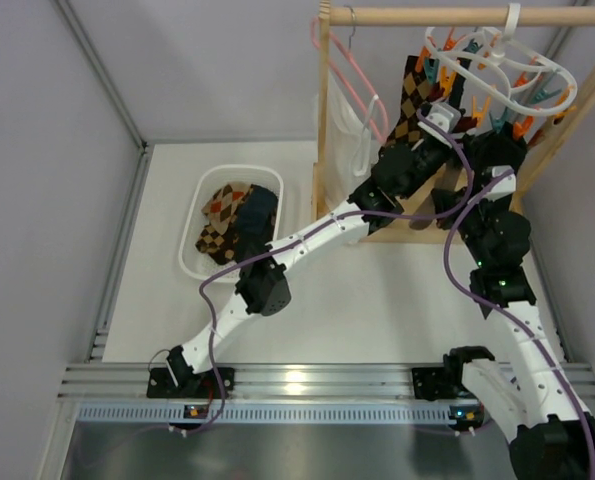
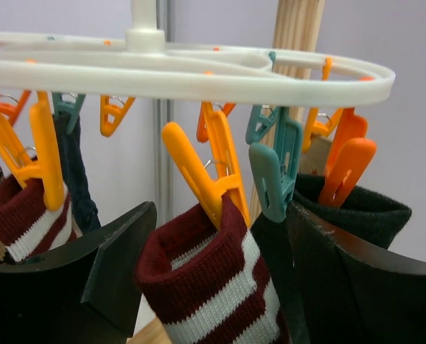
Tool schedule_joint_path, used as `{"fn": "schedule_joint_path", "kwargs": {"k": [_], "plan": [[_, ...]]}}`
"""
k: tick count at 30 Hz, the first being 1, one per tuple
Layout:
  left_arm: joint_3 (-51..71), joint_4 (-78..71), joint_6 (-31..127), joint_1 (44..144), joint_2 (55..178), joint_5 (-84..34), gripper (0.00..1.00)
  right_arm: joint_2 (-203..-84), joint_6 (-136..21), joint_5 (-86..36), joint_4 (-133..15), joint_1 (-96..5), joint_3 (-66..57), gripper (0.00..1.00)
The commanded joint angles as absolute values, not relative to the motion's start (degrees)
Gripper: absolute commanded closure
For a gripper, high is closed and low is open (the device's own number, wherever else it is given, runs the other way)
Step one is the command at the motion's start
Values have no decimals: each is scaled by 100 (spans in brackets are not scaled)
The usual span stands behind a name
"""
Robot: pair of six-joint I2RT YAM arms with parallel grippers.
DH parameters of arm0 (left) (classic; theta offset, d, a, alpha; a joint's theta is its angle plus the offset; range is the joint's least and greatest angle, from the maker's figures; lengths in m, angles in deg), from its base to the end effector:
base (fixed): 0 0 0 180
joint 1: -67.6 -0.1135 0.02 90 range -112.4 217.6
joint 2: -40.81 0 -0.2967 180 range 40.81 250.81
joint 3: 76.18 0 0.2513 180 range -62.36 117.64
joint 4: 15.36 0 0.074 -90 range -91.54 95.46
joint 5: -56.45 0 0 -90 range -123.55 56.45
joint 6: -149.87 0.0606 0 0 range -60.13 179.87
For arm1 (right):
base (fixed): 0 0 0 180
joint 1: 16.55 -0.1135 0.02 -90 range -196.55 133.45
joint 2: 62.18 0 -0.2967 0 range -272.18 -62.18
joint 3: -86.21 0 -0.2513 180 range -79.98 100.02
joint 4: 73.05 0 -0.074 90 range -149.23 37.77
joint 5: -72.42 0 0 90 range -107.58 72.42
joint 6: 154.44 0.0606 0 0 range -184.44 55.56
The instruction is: Remove the socks clipped to the hanger
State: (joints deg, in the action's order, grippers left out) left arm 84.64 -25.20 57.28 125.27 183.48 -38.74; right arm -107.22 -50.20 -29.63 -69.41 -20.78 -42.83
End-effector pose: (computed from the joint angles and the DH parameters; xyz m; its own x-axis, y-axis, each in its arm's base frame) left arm 0.3327 -0.5153 0.4348 0.2146 -0.4233 -0.8802 0.8093 0.5816 -0.0823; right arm 0.1920 0.0269 0.3547 -0.0305 0.2390 -0.9705 -0.2813 0.9297 0.2377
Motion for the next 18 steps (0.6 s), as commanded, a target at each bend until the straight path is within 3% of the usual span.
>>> {"fn": "schedule_joint_path", "kwargs": {"k": [1, 18], "plan": [[8714, -3432, 5864, 12499, 18372, -3786, 23, -10701, -5152, -3006, -7118, -2235, -4288, 100], [8916, -4460, 6127, 12315, 18855, -3671, 29, -10630, -5231, -2795, -7022, -2692, -4544, 100]]}}
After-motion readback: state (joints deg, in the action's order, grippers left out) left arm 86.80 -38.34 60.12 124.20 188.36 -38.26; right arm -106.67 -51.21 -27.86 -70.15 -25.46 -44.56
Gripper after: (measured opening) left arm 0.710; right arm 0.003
